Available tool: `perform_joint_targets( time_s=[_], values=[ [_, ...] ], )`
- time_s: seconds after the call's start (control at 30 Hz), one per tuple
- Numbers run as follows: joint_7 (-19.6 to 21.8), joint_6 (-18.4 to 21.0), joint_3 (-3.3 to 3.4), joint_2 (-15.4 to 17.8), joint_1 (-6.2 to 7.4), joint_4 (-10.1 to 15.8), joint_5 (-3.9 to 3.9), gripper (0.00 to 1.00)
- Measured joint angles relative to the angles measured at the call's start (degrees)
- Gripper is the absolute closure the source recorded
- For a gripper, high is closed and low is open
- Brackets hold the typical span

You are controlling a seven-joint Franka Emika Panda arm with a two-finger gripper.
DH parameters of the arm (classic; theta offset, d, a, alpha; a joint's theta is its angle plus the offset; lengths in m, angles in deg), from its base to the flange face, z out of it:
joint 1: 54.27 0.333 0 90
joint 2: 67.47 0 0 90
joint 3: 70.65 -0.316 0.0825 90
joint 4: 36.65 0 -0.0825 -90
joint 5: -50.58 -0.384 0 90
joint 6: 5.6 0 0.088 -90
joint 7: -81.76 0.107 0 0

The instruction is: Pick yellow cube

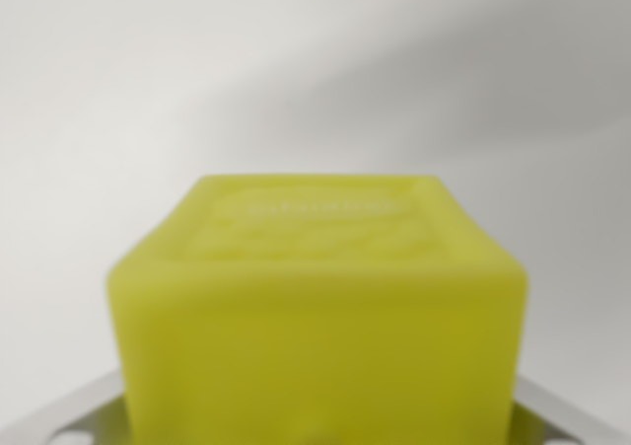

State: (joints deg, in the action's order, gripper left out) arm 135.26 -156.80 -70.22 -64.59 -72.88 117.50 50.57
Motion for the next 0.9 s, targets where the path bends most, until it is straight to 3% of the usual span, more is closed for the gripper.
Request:
perform_joint_targets(
  time_s=[0.9],
  values=[
    [0.07, 12.18, 0.00, 10.04, -0.01, -2.11, 0.10, 1.00]
  ],
)
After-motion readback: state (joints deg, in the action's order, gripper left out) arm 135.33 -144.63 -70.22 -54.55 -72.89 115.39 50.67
